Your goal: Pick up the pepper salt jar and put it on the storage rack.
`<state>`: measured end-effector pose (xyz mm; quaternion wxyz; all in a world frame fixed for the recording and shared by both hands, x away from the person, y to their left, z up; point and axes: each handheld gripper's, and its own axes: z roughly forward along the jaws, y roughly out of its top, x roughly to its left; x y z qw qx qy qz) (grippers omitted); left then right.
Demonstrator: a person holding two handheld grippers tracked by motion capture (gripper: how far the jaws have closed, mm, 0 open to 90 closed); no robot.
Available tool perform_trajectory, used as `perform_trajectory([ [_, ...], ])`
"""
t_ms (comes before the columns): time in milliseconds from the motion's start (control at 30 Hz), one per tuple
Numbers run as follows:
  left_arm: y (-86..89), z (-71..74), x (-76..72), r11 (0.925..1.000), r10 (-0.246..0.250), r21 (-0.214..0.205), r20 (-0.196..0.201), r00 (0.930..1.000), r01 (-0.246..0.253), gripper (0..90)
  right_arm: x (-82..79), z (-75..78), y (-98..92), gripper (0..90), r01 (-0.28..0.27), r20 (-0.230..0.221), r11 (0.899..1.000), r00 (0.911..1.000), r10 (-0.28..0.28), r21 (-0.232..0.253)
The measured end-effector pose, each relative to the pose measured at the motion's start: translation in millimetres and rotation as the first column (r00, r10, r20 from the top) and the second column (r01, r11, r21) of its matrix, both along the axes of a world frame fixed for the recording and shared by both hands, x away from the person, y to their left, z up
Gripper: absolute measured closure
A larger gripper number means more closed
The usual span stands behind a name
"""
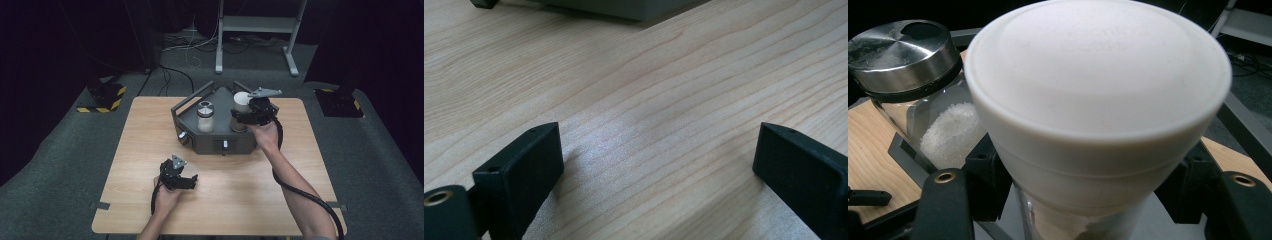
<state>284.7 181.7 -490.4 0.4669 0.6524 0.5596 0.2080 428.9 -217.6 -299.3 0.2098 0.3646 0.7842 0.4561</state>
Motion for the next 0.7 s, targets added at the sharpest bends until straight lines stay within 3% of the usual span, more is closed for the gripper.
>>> perform_trajectory([
  [700,-0.2,0.1,-0.1,1.0000,0.000,0.002,0.000,1.0000,0.000,5.9,-0.9,-1.0,-0.7,33.4,-0.010,0.006,1.000,0.9999,0.010,-0.009],
])
